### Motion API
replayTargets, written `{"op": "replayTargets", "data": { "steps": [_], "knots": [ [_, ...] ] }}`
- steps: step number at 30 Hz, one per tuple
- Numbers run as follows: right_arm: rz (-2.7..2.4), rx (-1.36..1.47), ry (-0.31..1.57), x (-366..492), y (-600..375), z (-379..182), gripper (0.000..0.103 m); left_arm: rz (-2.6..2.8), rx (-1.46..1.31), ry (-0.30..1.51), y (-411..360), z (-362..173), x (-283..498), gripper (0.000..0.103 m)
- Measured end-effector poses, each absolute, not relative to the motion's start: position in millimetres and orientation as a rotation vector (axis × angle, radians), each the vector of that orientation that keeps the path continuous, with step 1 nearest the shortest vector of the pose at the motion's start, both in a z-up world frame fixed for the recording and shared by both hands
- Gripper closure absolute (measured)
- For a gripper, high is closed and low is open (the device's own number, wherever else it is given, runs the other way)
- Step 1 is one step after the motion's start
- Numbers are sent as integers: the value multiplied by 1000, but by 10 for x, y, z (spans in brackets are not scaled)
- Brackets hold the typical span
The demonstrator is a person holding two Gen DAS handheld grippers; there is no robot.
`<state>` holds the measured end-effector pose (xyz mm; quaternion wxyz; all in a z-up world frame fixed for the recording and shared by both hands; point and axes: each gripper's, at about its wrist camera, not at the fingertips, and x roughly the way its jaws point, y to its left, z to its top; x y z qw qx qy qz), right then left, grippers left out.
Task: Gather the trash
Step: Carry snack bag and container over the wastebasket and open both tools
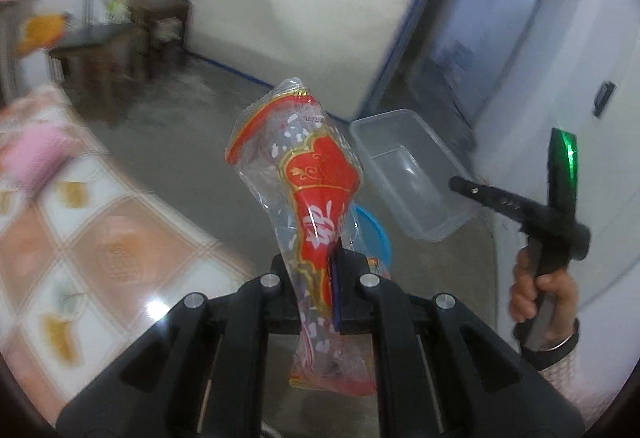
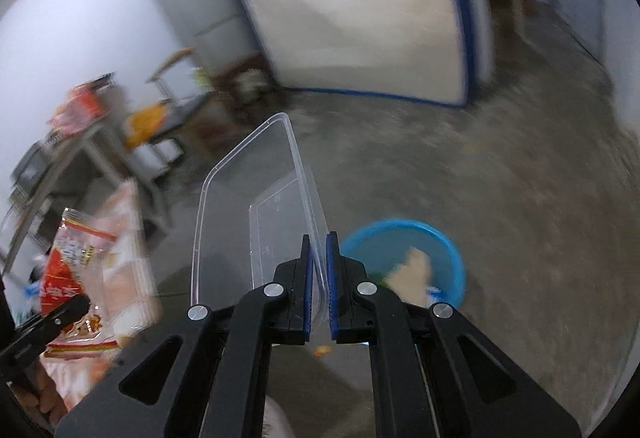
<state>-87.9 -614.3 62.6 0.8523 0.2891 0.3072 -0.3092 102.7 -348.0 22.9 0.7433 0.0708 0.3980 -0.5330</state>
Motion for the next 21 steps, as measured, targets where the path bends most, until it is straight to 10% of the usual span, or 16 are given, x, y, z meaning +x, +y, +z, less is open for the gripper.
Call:
{"op": "replayTargets", "data": {
  "steps": [17, 21],
  "knots": [
    [-890, 677, 893, -752, -7313, -1172, 96, -1285, 317, 1224, -5727, -1801, 981, 94],
    [-885, 606, 946, -512, -7419, -1446, 94, -1200, 379, 1244, -5923, -2229, 1001, 59]
  ]
}}
